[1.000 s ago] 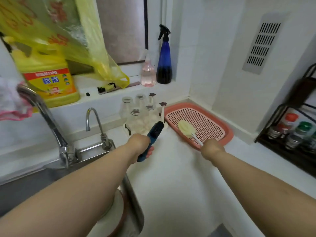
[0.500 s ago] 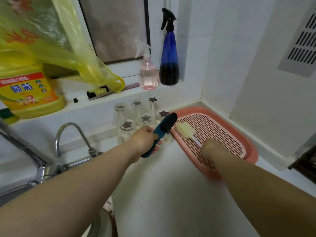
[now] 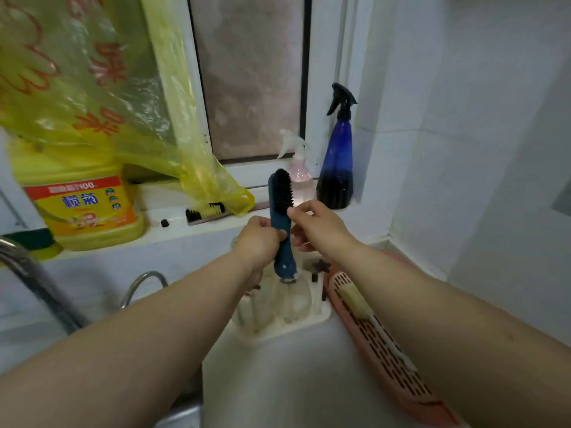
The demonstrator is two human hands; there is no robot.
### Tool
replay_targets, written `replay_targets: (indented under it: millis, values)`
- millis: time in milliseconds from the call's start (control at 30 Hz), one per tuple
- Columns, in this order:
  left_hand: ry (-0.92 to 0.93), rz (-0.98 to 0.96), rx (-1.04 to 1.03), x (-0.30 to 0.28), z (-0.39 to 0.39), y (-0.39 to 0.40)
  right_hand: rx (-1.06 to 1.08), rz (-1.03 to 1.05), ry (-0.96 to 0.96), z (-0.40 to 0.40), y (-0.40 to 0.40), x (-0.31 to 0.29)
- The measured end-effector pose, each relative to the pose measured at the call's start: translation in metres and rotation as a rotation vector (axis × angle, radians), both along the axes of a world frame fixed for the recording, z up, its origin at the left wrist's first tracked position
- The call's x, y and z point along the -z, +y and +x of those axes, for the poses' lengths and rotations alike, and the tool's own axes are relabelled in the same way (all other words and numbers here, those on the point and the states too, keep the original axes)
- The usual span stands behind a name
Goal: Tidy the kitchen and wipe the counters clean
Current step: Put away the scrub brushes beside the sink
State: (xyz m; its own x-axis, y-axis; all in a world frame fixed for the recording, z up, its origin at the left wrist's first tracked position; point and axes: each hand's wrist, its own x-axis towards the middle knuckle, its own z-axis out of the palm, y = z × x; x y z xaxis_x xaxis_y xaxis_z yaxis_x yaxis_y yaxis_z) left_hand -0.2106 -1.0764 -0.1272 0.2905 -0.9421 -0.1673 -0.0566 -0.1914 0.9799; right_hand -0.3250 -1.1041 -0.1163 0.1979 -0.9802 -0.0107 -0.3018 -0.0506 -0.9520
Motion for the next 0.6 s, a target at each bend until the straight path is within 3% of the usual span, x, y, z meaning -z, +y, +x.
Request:
replay_targets:
  millis: [100, 200, 333, 400, 500, 600]
  values:
    - [0.199, -0.025, -0.032, -0.003, 0.019, -0.004, -0.212, 0.085, 0.119, 0.020, -0.010, -0.003]
    - [0.258, -0.051, -0.082, -0.002, 0.033, -0.010, -0.377, 0.088, 0.251, 0.036, -0.011, -0.005]
    - [0.235, 0.023, -0.139, 0.001, 0.053, -0.008, -0.422, -0.220, 0.761, 0.053, -0.022, -0.020]
    - [0.254, 0.062, -0.290, 0.002, 0.069, -0.007, -0.461, -0.239, 0.944, 0.054, -0.033, -0.029]
    - [0.270, 0.090, -0.426, 0.002, 0.101, -0.007, -0.524, -0.175, 1.045, 0.058, -0.049, -0.034]
    - [0.129, 0.212, -0.331, -0.002, 0.124, -0.010, -0.514, -0.227, 1.035, 0.074, -0.067, -0.026]
